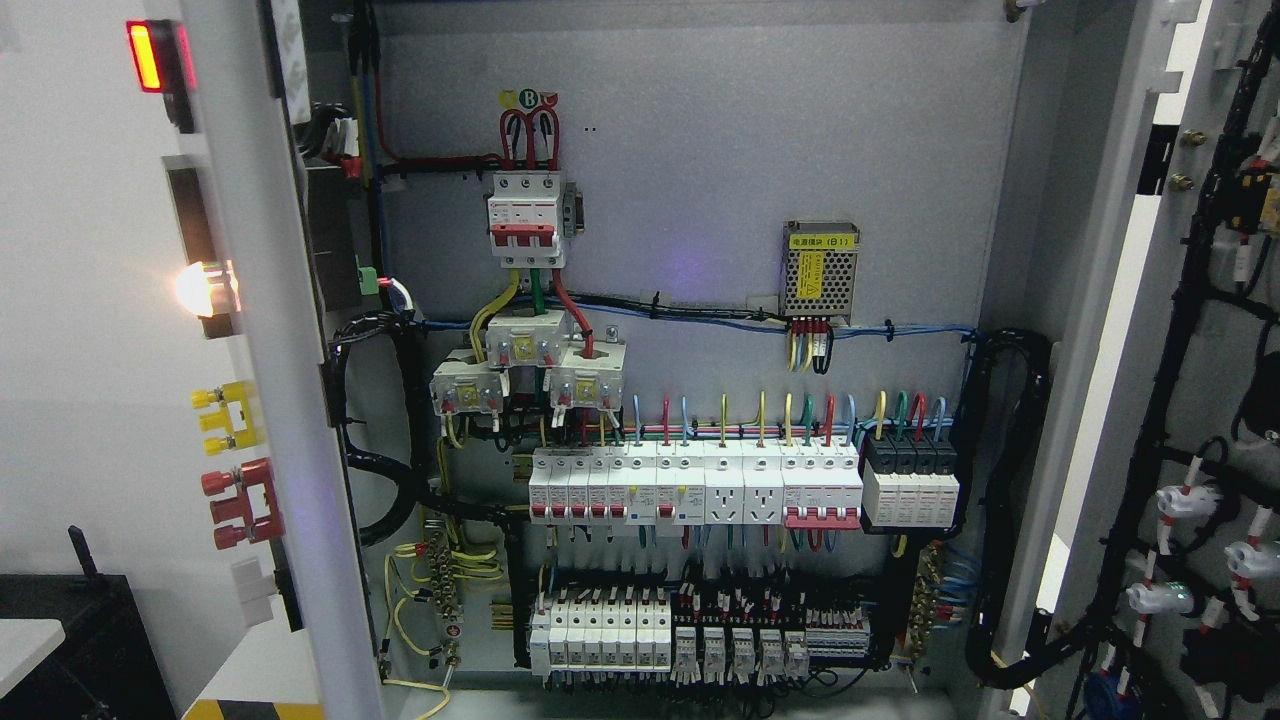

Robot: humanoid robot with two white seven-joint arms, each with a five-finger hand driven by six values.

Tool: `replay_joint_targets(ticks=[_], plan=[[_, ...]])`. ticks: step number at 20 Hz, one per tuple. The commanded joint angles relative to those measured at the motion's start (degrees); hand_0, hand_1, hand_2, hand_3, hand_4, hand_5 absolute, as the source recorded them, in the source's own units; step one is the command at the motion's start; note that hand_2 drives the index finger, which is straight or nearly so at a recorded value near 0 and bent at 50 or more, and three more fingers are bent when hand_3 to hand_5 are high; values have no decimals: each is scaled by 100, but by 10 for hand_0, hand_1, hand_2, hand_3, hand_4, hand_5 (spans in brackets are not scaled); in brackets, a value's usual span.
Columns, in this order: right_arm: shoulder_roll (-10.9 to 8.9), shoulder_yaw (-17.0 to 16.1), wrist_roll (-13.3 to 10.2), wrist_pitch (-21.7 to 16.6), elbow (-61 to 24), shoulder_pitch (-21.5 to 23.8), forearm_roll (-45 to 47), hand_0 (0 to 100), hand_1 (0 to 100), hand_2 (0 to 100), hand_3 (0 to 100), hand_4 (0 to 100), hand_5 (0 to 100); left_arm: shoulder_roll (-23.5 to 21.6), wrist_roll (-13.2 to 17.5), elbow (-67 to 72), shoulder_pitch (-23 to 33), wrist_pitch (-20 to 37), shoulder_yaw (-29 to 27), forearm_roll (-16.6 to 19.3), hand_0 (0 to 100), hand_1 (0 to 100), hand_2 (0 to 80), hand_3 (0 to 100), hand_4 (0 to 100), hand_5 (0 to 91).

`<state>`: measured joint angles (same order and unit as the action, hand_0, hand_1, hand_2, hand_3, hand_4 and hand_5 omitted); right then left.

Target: Open door with both hands

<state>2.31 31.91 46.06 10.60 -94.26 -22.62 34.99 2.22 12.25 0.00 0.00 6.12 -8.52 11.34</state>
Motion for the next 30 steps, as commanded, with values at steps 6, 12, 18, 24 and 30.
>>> replay_joint_targets(ticks=[6,12,18,24,30], plan=[[33,316,-265,-5,-58,12,-27,383,0,0,0,0,0,-2,-4,53,132,3,0,8,0,0,0,0,0,0],[33,412,-265,13,-110,3,-27,383,0,0,0,0,0,7,-4,88,132,3,-9,0,0,0,0,0,0,0],[41,518,-309,30,-102,-50,-27,382,0,0,0,0,0,-2,-4,79,132,3,-18,8,0,0,0,0,0,0],[120,623,-335,30,-101,-59,-36,383,0,0,0,0,0,-2,-4,53,141,3,-9,0,0,0,0,0,0,0],[173,720,-335,30,-101,-147,-45,382,0,0,0,0,0,-11,-4,44,167,3,35,8,0,0,0,0,0,0]])
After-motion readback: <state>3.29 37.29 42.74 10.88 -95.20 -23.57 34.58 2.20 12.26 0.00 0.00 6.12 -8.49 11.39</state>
